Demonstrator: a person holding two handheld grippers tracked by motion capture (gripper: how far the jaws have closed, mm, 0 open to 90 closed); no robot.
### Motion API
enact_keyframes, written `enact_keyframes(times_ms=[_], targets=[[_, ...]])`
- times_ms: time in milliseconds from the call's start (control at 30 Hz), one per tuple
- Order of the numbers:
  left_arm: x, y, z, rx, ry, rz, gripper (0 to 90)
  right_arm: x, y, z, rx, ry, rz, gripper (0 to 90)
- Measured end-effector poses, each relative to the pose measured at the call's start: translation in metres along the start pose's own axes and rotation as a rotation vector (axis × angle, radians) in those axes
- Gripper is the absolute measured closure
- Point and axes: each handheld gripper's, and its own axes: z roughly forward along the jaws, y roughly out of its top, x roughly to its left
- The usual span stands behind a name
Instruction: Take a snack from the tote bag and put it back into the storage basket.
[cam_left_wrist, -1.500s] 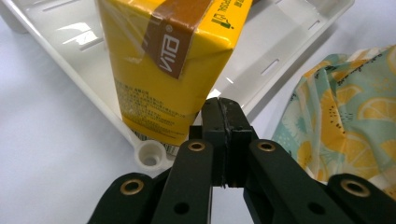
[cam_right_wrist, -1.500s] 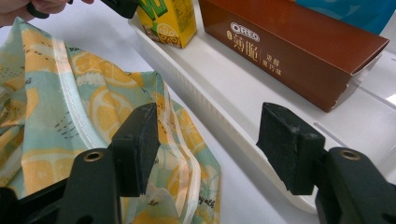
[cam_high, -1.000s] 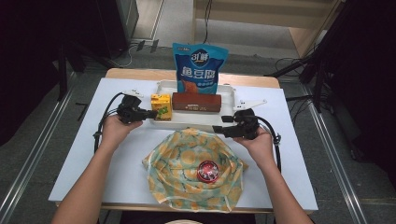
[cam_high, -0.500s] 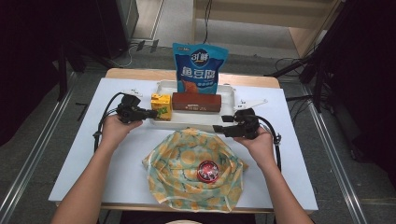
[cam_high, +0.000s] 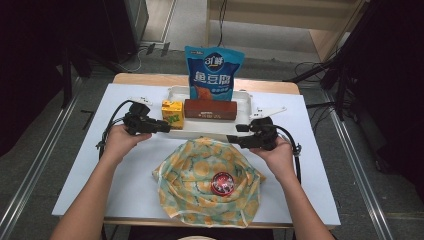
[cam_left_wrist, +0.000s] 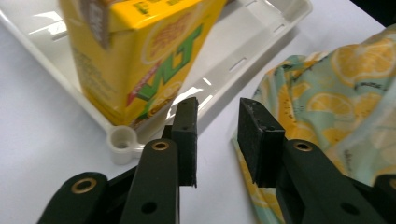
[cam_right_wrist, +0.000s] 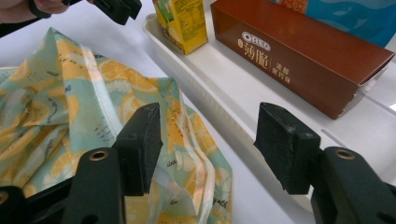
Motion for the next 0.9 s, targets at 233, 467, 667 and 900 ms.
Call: enact_keyframes(times_ms=[233, 467, 667, 900], targets=[[-0.009, -0.004, -0.001, 0.017, -0.013, 0.002, 57.8, 0.007, -0.002, -0.005, 0.014, -0.002, -0.01, 41.8], [-0.015, -0.01, -0.006, 0.016, -0.01, 0.0, 51.1, 0.01, -0.008, -0.009, 0.024, 0.012, 0.0, 41.7], [-0.019, -0.01, -0.01, 0.002, -0.008, 0.003, 48.5, 0.011, -0.006, -0.011, 0.013, 0.014, 0.008, 42.2], [-0.021, -0.012, -0.01, 0.01, -0.013, 0.003, 46.8, 0.016, -0.002, -0.013, 0.014, 0.021, -0.002, 42.8]])
